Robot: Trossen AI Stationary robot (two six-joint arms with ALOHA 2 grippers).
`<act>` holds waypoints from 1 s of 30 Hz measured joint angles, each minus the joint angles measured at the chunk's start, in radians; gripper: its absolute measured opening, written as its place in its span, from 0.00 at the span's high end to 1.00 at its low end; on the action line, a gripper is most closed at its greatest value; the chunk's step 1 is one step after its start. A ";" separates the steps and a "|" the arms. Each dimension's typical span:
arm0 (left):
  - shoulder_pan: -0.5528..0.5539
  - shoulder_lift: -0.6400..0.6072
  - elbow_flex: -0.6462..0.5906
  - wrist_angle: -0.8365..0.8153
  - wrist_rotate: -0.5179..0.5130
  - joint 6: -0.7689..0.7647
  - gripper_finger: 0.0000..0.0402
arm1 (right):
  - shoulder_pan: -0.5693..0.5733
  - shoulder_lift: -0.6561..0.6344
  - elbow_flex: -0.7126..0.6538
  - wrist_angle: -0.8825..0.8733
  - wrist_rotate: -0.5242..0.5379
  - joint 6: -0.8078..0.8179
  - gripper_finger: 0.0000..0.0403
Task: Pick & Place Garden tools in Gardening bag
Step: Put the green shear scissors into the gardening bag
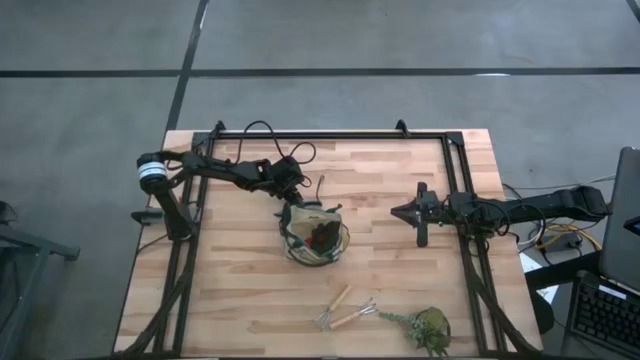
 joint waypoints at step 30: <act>-0.033 -0.024 0.018 0.021 0.127 0.027 0.48 | 0.000 0.000 0.000 -0.001 -0.002 0.000 0.92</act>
